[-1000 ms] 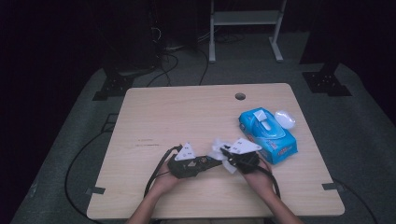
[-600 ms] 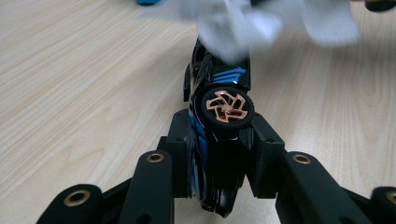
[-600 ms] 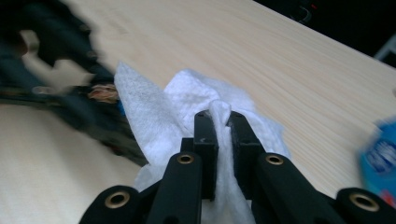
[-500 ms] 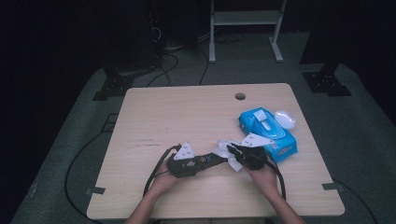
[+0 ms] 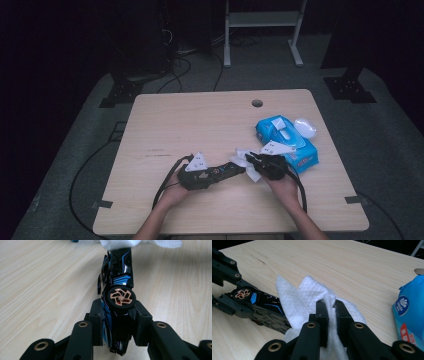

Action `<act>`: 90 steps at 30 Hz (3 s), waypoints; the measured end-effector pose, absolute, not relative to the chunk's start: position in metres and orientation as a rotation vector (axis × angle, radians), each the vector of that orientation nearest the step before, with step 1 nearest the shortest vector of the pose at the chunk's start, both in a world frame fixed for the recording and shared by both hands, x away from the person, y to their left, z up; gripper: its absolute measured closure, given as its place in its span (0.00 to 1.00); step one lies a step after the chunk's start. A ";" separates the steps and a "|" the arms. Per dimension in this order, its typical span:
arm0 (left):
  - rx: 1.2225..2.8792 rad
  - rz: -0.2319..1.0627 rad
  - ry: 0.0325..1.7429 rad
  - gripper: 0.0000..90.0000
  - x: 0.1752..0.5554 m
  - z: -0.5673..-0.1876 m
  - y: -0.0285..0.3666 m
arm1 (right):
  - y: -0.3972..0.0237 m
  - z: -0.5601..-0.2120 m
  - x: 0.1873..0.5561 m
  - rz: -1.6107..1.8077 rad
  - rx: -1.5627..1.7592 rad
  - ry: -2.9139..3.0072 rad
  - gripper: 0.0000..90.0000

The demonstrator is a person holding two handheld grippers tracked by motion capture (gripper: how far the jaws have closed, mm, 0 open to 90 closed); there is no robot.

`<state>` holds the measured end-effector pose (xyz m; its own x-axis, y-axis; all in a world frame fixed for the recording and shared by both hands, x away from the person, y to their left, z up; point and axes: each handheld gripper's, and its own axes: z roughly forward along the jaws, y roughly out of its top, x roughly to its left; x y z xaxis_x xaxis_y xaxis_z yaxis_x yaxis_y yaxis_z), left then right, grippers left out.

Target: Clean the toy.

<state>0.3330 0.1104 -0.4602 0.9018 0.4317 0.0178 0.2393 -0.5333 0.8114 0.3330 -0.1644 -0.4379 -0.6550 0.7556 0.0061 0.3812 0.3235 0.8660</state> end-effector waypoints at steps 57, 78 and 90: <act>2.162 0.269 0.482 0.74 0.333 -0.459 0.107 | -0.129 -0.435 0.326 1.285 0.865 2.263 0.93; 2.170 0.264 0.503 0.74 0.336 -0.457 0.112 | -0.140 -0.433 0.331 1.251 0.923 2.234 0.92; 2.178 0.259 0.493 0.74 0.336 -0.457 0.113 | -0.158 -0.434 0.333 1.223 0.967 2.196 0.92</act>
